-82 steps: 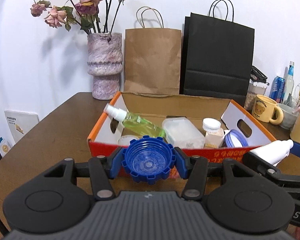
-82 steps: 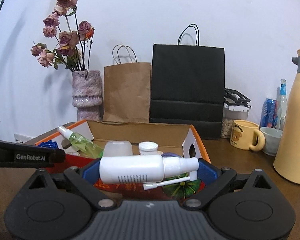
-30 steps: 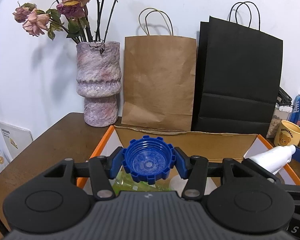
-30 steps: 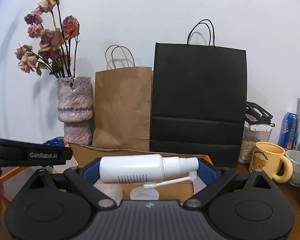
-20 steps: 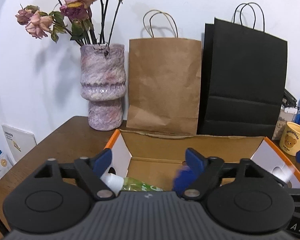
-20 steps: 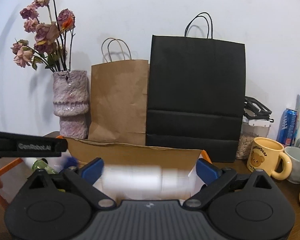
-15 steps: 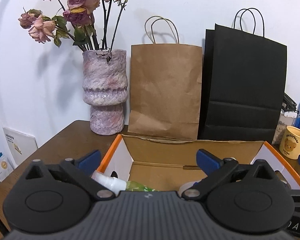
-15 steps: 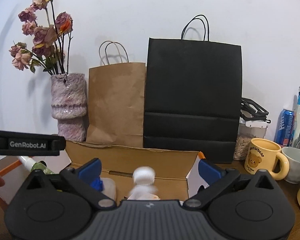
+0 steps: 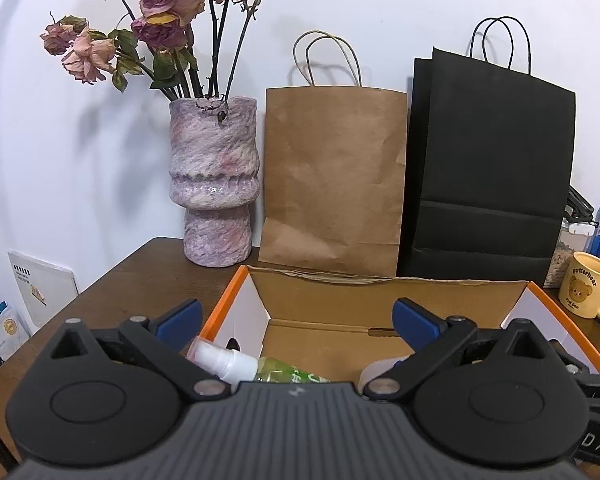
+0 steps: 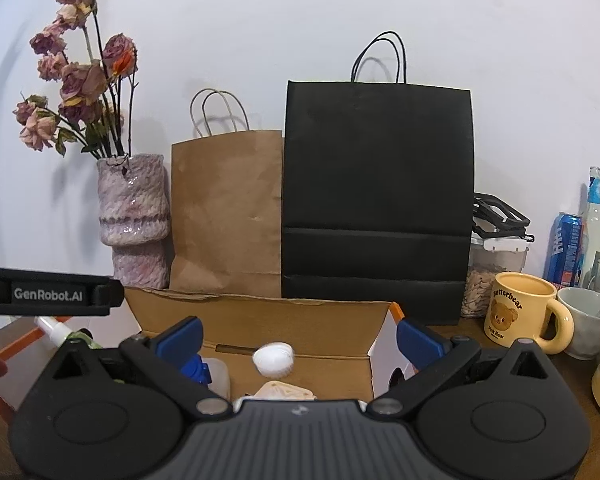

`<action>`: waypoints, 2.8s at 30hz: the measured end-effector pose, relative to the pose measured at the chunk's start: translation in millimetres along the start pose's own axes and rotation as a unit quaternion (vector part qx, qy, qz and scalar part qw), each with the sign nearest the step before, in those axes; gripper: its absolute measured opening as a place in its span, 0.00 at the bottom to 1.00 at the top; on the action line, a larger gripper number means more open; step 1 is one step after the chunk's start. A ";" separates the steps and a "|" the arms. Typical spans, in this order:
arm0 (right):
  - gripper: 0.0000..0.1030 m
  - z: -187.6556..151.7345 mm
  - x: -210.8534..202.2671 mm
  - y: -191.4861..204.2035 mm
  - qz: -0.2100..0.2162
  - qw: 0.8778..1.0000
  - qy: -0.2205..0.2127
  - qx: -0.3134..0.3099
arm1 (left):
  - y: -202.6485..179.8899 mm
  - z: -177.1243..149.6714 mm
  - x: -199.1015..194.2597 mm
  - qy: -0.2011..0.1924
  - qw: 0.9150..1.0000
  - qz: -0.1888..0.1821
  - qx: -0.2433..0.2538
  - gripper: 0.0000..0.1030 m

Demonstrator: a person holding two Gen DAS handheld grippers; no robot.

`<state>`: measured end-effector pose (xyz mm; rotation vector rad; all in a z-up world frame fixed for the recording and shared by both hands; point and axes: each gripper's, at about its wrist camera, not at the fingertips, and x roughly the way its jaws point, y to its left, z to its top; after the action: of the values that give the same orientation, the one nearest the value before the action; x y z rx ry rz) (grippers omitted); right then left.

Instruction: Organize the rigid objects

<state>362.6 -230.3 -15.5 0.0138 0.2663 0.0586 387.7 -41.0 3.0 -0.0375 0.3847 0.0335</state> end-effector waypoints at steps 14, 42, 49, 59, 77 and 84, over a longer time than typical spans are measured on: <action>1.00 2.9 -45.6 -1.7 -0.002 1.000 -0.020 0.002 | 9.2 -2.1 -43.4 -0.017 1.000 -0.005 0.000 1.00; 1.00 -24.1 -231.3 4.7 0.023 1.000 -0.014 0.000 | 48.9 -63.0 -220.9 -0.017 1.000 -0.010 0.004 1.00; 1.00 -40.6 -270.0 9.3 0.028 1.000 -0.002 -0.001 | 50.3 -83.5 -260.0 -0.017 1.000 -0.016 0.015 1.00; 1.00 -50.3 -294.0 15.6 0.033 0.999 0.001 -0.003 | 50.0 -100.4 -284.4 -0.014 0.999 -0.025 0.020 1.00; 1.00 -49.6 -296.5 18.3 0.035 0.999 0.001 -0.004 | 51.8 -102.1 -287.5 -0.015 0.999 -0.026 0.019 1.00; 1.00 -49.5 -296.4 18.3 0.035 0.999 0.001 -0.004 | 51.8 -101.8 -287.5 -0.016 0.999 -0.026 0.019 1.00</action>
<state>63.1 -229.4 15.0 0.0148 0.2675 0.1284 81.2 -1.0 15.2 -0.0104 0.3529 -0.0251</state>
